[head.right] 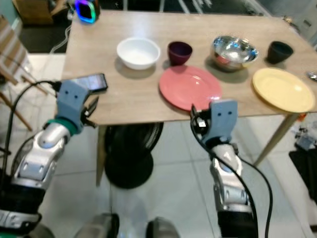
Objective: Setting the table
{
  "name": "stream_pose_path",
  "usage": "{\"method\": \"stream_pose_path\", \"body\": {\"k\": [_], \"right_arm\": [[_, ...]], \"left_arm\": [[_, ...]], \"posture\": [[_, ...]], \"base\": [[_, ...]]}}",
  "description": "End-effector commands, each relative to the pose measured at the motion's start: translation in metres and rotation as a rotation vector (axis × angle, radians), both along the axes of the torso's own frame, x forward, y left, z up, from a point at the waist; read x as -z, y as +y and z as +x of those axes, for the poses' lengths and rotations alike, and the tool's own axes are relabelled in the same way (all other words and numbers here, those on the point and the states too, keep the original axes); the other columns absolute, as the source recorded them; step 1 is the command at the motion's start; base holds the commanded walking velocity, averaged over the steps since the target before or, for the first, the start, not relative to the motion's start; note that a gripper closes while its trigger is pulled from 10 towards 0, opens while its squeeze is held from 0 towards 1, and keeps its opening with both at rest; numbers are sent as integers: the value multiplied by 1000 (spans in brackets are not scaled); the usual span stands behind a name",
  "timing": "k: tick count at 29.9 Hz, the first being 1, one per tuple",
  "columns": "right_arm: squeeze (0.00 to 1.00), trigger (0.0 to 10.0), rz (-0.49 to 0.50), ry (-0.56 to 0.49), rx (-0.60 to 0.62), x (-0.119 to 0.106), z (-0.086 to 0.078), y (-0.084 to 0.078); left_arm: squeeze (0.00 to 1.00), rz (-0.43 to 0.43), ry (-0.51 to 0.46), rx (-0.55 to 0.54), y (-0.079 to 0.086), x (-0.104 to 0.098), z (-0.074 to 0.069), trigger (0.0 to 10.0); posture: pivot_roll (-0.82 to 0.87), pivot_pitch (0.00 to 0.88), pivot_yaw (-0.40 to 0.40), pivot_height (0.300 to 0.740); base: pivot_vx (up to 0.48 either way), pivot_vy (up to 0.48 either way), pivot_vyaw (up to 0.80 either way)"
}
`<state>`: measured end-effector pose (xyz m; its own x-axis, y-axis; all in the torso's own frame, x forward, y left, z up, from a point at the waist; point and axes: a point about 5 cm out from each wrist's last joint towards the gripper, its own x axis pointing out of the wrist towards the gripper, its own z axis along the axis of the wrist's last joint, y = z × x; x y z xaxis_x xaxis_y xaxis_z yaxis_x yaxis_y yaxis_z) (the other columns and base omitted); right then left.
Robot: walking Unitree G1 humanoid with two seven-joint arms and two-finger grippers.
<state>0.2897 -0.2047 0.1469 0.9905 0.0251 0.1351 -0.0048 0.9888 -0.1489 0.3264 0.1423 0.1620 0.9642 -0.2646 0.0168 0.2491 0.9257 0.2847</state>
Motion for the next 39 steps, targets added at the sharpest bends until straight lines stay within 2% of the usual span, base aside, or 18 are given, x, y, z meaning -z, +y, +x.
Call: {"method": "stream_pose_path", "body": {"k": [1,20,23,30,32,33,34,36,38,39], "right_arm": [[0,10000,8,8,12,2,-2,-4],[0,10000,17,12,-12,3,-5,1],[0,10000,14,12,-17,4,-5,3],[0,10000,14,18,-14,5,-5,5],[0,10000,35,47,27,9,-2,6],[0,10000,111,90,105,15,3,2],[0,10000,111,90,105,15,3,2],[0,10000,254,148,252,23,10,-9],[0,10000,353,167,341,26,13,-21],[0,10000,353,167,341,26,13,-21]], "left_arm": [[0,0,18,17,-5,4,-2,10000],[0,-8,12,-4,-4,4,-2,10000],[0,-12,2,-43,3,0,1,10000],[0,-8,-2,-61,7,-1,2,10000],[0,-1,-11,-67,10,-3,3,10000],[0,21,-34,-4,5,-11,2,10000],[0,21,-34,-4,5,-11,2,10000],[0,49,-75,185,-9,-29,-2,10000],[0,73,-90,325,-16,-40,-4,10000],[0,73,-90,325,-16,-40,-4,10000]], "posture": [[23,34,18,740],[24,47,15,740],[29,51,18,740],[29,51,18,740],[38,59,16,740],[41,67,14,740],[41,67,14,740],[52,78,13,740],[50,79,17,740],[50,79,17,740]], "base": [[0,0,0],[0,0,0],[0,0,0],[0,0,0],[0,0,0],[0,0,0],[0,0,0],[0,0,0],[0,0,0],[0,0,0]]}}
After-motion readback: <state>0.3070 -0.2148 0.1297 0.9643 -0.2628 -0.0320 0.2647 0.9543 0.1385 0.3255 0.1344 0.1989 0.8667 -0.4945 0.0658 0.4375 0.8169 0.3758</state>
